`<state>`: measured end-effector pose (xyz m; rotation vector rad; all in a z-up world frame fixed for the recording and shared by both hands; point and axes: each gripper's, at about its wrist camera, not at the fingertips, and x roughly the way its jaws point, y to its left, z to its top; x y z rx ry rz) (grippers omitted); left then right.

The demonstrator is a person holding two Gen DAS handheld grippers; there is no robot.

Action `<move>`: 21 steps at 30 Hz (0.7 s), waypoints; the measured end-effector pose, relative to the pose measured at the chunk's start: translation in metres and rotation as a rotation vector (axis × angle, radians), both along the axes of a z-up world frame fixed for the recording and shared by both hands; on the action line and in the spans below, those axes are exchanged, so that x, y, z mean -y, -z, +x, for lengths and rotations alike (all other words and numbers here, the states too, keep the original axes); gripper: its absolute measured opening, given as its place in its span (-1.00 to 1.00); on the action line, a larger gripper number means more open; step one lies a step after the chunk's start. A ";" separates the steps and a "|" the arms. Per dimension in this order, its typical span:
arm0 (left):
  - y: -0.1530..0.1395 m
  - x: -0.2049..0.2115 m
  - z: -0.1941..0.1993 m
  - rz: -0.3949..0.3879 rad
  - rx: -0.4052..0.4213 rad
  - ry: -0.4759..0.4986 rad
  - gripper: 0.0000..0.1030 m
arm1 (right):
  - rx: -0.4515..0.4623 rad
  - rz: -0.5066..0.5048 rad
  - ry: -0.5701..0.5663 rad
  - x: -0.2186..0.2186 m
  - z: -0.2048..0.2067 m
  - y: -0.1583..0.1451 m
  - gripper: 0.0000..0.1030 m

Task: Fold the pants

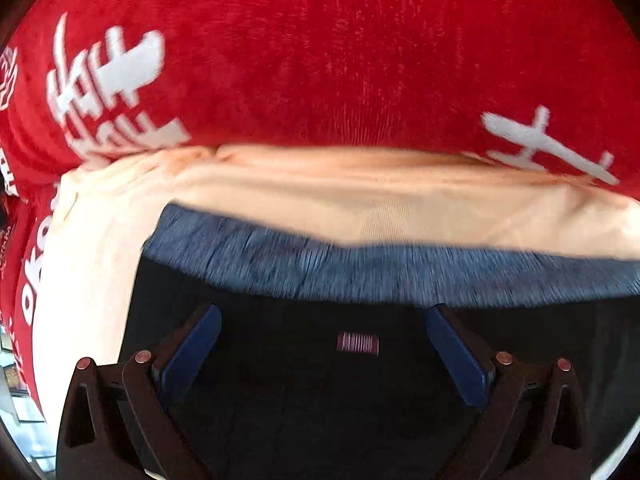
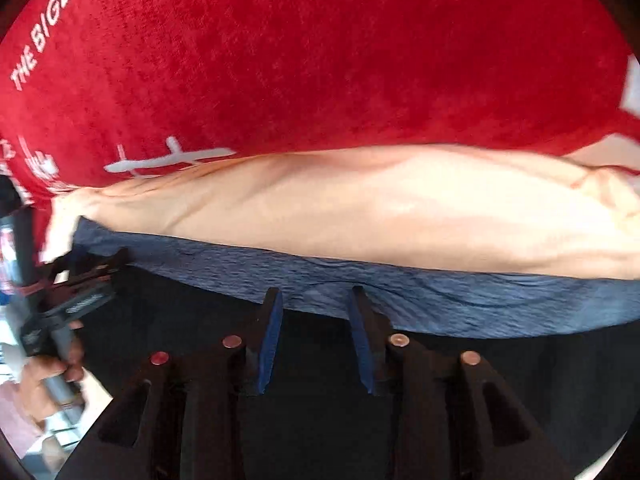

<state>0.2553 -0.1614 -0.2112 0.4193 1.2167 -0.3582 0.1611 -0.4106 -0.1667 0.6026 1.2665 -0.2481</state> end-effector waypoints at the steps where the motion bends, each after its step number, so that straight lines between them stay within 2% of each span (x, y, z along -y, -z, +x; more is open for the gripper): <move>1: -0.003 -0.002 -0.005 -0.001 -0.008 0.009 1.00 | 0.010 0.033 0.012 0.000 -0.007 -0.003 -0.24; 5: -0.016 -0.025 -0.037 0.027 -0.042 0.044 1.00 | 0.003 0.078 0.055 -0.006 -0.049 -0.019 -0.12; 8: -0.022 -0.024 -0.071 0.011 -0.084 0.062 1.00 | -0.024 0.084 0.110 -0.003 -0.090 -0.027 -0.05; 10: -0.024 -0.010 -0.092 -0.011 -0.119 0.083 1.00 | -0.041 0.095 0.156 0.001 -0.117 -0.030 -0.04; 13: -0.024 0.034 -0.127 -0.019 -0.138 0.140 1.00 | -0.062 0.100 0.236 0.023 -0.161 -0.031 -0.04; 16: -0.024 0.062 -0.140 -0.016 -0.120 0.199 1.00 | -0.076 0.095 0.310 0.046 -0.193 -0.032 -0.04; 21: -0.028 0.118 -0.168 -0.075 -0.135 0.239 1.00 | -0.079 0.051 0.436 0.090 -0.247 -0.038 -0.04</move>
